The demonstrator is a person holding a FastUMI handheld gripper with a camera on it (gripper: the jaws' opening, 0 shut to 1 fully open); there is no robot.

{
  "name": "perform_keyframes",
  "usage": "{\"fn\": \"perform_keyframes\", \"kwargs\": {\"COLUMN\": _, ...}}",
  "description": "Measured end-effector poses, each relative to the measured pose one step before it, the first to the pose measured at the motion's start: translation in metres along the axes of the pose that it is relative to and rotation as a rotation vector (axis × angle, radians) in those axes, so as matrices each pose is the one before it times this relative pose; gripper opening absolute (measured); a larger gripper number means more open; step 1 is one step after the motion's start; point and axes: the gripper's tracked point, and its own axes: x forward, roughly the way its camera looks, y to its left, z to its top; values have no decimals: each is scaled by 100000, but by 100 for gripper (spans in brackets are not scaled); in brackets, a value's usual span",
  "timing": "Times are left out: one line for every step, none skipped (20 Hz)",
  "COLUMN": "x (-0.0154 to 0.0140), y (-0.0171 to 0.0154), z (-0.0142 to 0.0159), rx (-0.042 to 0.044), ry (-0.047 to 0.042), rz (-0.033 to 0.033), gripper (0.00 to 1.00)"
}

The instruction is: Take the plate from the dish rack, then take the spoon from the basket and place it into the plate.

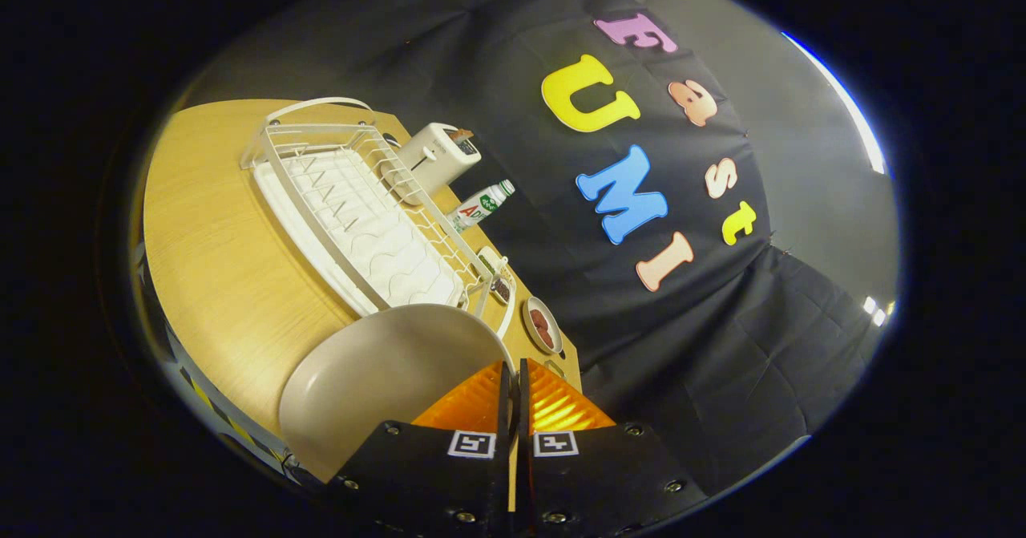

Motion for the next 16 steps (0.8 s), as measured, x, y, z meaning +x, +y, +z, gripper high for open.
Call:
{"fn": "perform_keyframes", "kwargs": {"x": 314, "y": 225, "z": -557, "rx": 393, "ry": 1306, "rz": 557, "gripper": 3}}
{"fn": "perform_keyframes", "kwargs": {"x": 302, "y": -204, "z": -546, "rx": -63, "ry": 1009, "rz": -1208, "gripper": 3}}
{"fn": "perform_keyframes", "kwargs": {"x": -72, "y": -170, "z": -376, "rx": 591, "ry": 953, "rz": -196, "gripper": 3}}
{"fn": "perform_keyframes", "kwargs": {"x": 478, "y": 63, "z": -527, "rx": 301, "ry": 917, "rz": 252, "gripper": 3}}
{"fn": "perform_keyframes", "kwargs": {"x": 496, "y": 157, "z": -623, "rx": -54, "ry": 1126, "rz": -22, "gripper": 3}}
{"fn": "perform_keyframes", "kwargs": {"x": 323, "y": 50, "z": -593, "rx": -132, "ry": 1035, "rz": 192, "gripper": 3}}
{"fn": "perform_keyframes", "kwargs": {"x": 234, "y": 81, "z": -445, "rx": 454, "ry": 843, "rz": 451, "gripper": 3}}
{"fn": "perform_keyframes", "kwargs": {"x": 268, "y": 70, "z": -535, "rx": 497, "ry": 947, "rz": 337, "gripper": 3}}
{"fn": "perform_keyframes", "kwargs": {"x": 201, "y": 94, "z": -406, "rx": 514, "ry": 973, "rz": 476, "gripper": 3}}
{"fn": "perform_keyframes", "kwargs": {"x": 168, "y": 107, "z": -385, "rx": 732, "ry": 782, "rz": 608, "gripper": 3}}
{"fn": "perform_keyframes", "kwargs": {"x": 205, "y": 310, "z": -368, "rx": 1304, "ry": 1171, "rz": 1322, "gripper": 3}}
{"fn": "perform_keyframes", "kwargs": {"x": 240, "y": 222, "z": -531, "rx": 988, "ry": 1242, "rz": 1005, "gripper": 3}}
{"fn": "perform_keyframes", "kwargs": {"x": 69, "y": 112, "z": -299, "rx": 927, "ry": 964, "rz": 557, "gripper": 3}}
{"fn": "perform_keyframes", "kwargs": {"x": 100, "y": 155, "z": -250, "rx": 835, "ry": 830, "rz": 486, "gripper": 4}}
{"fn": "perform_keyframes", "kwargs": {"x": 169, "y": 354, "z": -427, "rx": 972, "ry": 1112, "rz": 924, "gripper": 4}}
{"fn": "perform_keyframes", "kwargs": {"x": 91, "y": 413, "z": -436, "rx": 897, "ry": 1454, "rz": 1344, "gripper": 4}}
